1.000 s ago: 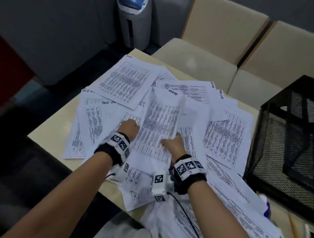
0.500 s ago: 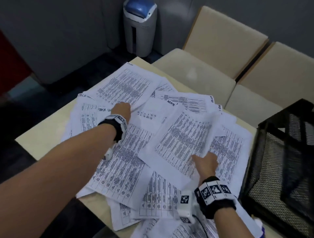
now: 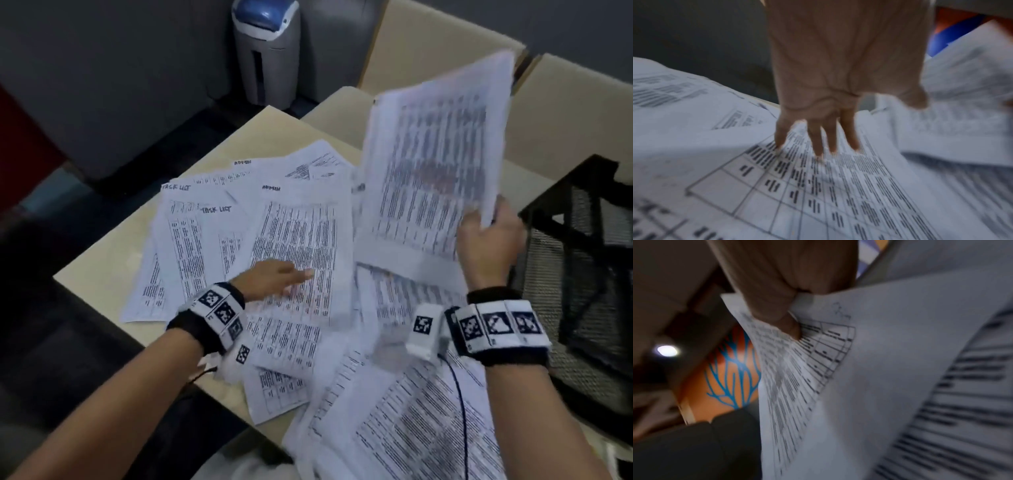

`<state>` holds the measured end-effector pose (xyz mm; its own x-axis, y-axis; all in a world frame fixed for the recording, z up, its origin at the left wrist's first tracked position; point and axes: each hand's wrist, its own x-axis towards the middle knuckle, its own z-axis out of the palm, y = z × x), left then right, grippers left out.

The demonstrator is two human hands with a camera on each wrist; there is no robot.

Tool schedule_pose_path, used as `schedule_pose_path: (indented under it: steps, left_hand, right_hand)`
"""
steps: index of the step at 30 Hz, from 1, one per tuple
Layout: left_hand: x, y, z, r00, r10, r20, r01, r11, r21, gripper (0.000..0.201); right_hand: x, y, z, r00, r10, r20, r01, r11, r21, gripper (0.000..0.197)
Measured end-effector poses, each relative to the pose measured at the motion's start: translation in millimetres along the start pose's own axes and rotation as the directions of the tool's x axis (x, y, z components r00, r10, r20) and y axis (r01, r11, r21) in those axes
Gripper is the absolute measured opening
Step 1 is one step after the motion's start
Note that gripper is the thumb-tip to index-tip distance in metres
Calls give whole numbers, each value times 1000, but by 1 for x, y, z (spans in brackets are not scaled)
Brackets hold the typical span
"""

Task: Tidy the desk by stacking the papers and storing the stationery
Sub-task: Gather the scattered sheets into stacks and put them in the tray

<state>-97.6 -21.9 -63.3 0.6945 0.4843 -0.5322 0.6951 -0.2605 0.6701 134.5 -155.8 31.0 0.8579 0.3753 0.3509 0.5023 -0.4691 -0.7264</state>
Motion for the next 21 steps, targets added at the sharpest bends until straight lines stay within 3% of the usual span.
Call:
schedule_pose_path:
  steps: [1, 2, 3, 4, 5, 6, 7, 8, 9, 11, 13, 16, 18, 20, 21]
  left_hand:
    - [3, -8, -4, 979, -52, -198, 33, 995, -94, 67]
    - [5, -16, -10, 912, -137, -387, 81, 984, -157, 63]
    - [9, -26, -15, 834, -239, -497, 176, 969, -171, 71]
    - [10, -33, -18, 785, -324, -527, 296, 945, -141, 83]
    - [9, -36, -18, 769, -390, -507, 402, 911, -90, 92]
    - [9, -38, -14, 770, -431, -470, 461, 886, -57, 96]
    - [10, -40, -9, 773, -454, -442, 476, 877, -68, 94]
    - [10, -40, -3, 778, -466, -422, 457, 880, -130, 90]
    - [12, -42, 3, 787, -468, -401, 415, 884, -217, 82]
    - [15, -42, 10, 824, -439, -360, 329, 886, -327, 52]
    - [15, -42, 13, 864, -385, -323, 263, 894, -363, 36]
    - [11, -32, 12, 889, -371, -269, 219, 859, -463, 33]
    - [11, -24, 20, 884, -402, -237, 242, 829, -504, 54]
    - [17, -21, 34, 877, -432, -211, 285, 820, -496, 86]
    - [19, -18, 41, 872, -442, -209, 298, 820, -489, 92]
  right_hand:
    - [6, -12, -12, 991, -47, -122, 58, 995, 82, 22]
    - [11, -19, -21, 974, -40, -223, 83, 978, 190, 24]
    - [23, -19, -25, 956, 18, -294, 72, 954, 292, 27]
    - [34, -16, -26, 944, 98, -316, 35, 920, 390, 35]
    - [42, -11, -27, 934, 161, -319, -7, 901, 434, 49]
    - [46, -9, -26, 925, 224, -306, -61, 885, 462, 60]
    - [46, -8, -24, 928, 252, -276, -94, 872, 481, 58]
    - [40, -8, -19, 936, 262, -235, -121, 867, 483, 42]
    - [34, -5, -12, 949, 263, -175, -159, 876, 455, 30]
    - [4, 3, 13, 957, 291, 18, -282, 907, 313, 33]
    - [-23, 13, 37, 895, 378, 238, -421, 892, 166, 34]
    - [-51, 32, 63, 762, 472, 443, -488, 869, -87, 33]
    - [-65, 36, 73, 684, 491, 540, -465, 863, -196, 36]
    - [-78, 36, 80, 644, 467, 606, -432, 876, -216, 43]
    - [-85, 34, 83, 628, 445, 639, -412, 886, -212, 47]
